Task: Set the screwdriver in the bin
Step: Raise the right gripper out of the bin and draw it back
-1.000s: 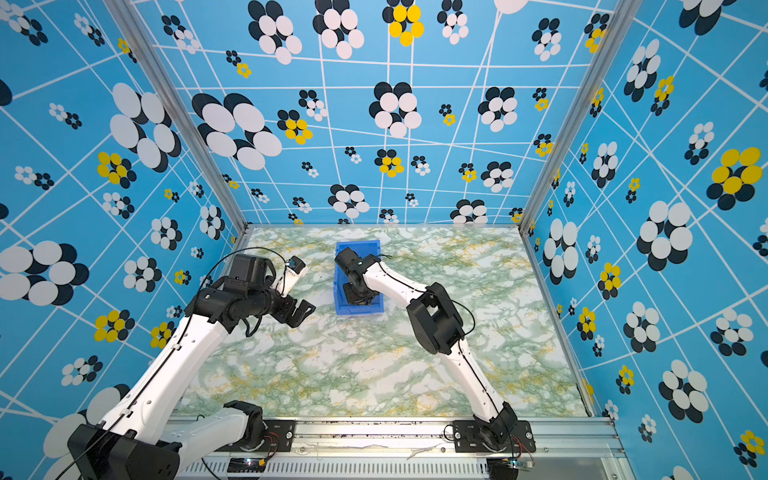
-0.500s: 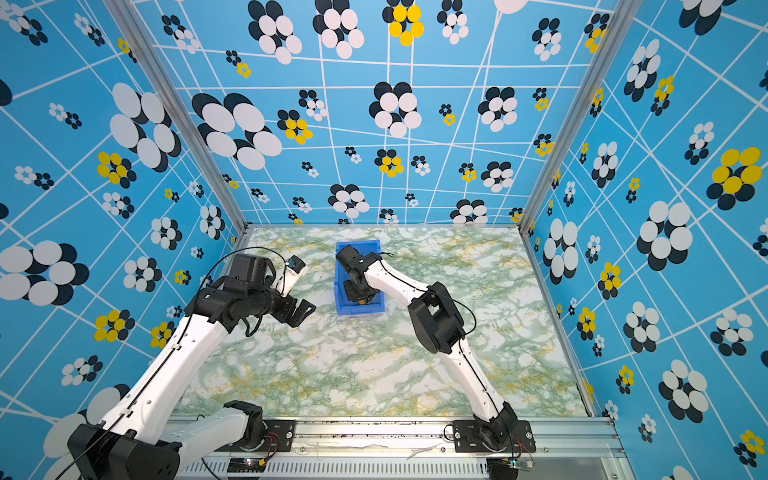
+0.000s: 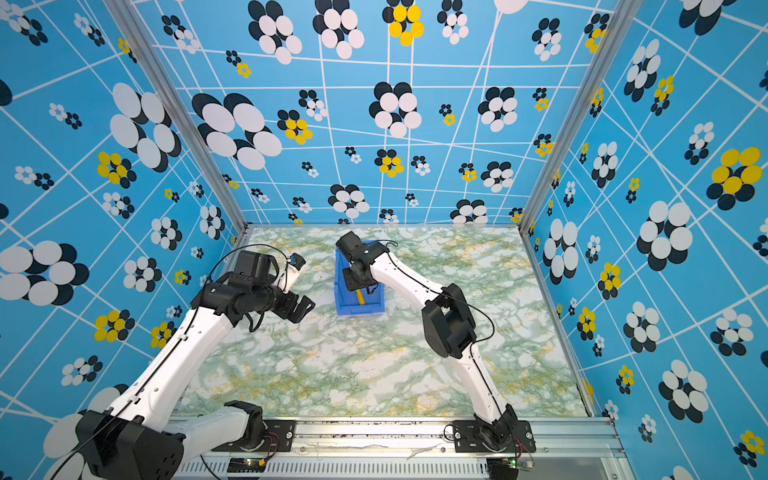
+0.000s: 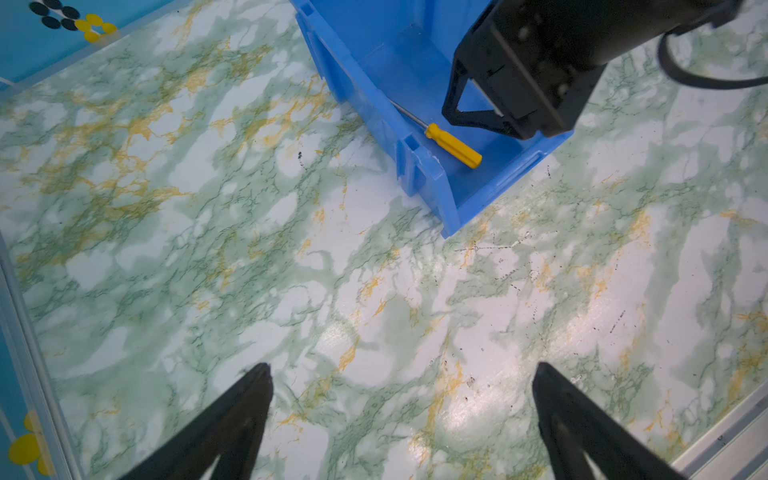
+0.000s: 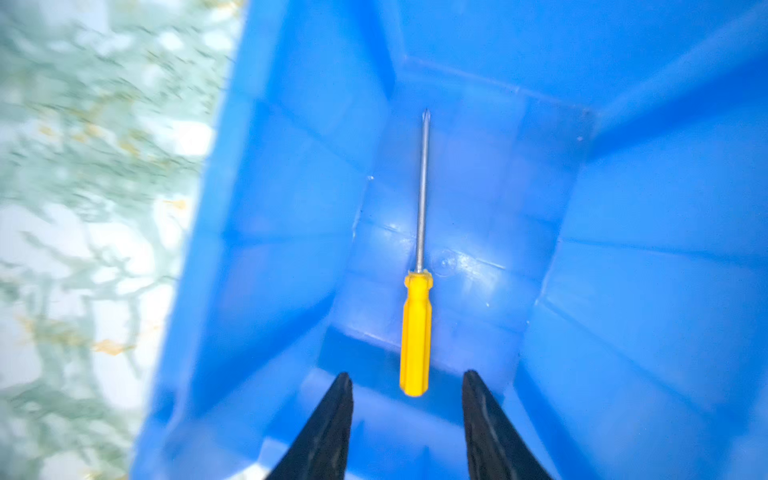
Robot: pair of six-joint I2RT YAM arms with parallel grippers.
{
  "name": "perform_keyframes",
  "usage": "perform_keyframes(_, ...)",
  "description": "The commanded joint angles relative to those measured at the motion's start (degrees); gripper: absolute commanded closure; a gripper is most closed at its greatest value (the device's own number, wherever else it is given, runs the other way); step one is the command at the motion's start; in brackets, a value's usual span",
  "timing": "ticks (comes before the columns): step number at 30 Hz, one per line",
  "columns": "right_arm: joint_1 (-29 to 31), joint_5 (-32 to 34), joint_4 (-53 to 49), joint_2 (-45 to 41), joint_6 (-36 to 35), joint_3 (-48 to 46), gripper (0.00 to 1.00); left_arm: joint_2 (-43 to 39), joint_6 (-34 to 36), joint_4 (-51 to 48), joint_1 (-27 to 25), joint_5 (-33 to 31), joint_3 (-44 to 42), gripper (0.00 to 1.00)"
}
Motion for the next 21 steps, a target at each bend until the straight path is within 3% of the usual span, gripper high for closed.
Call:
perform_keyframes(1, -0.4, 0.3, 4.1, -8.7, -0.2, -4.5, 0.5, 0.9, -2.4, 0.6, 1.4, -2.1, 2.9, 0.01)
perform_keyframes(7, -0.4, 0.0, 14.4, -22.5, -0.1, -19.7, 0.48, 1.1, -2.8, 1.4, 3.7, -1.5, 2.9, 0.01)
perform_keyframes(11, -0.4, 4.2, 19.1, -32.3, -1.5, -31.5, 0.45, 1.0, -3.5, 2.3, 5.3, -0.6, 1.4, 0.01)
perform_keyframes(13, -0.6, 7.3, 21.0, -37.2, -2.3, -36.9, 0.38, 0.8, -4.0, 3.1, 6.1, -0.4, 0.1, 0.01)
perform_keyframes(16, -0.8, 11.1, 20.3, -42.5, -3.1, -41.7, 0.32, 0.5, -4.7, 4.5, 7.2, 0.9, -1.5, 0.01)
perform_keyframes(21, -1.1, 14.3, 19.3, -50.6, -2.3, -49.3, 0.3, 1.4, -5.2, 3.9, 8.9, 2.1, -1.0, 0.01)
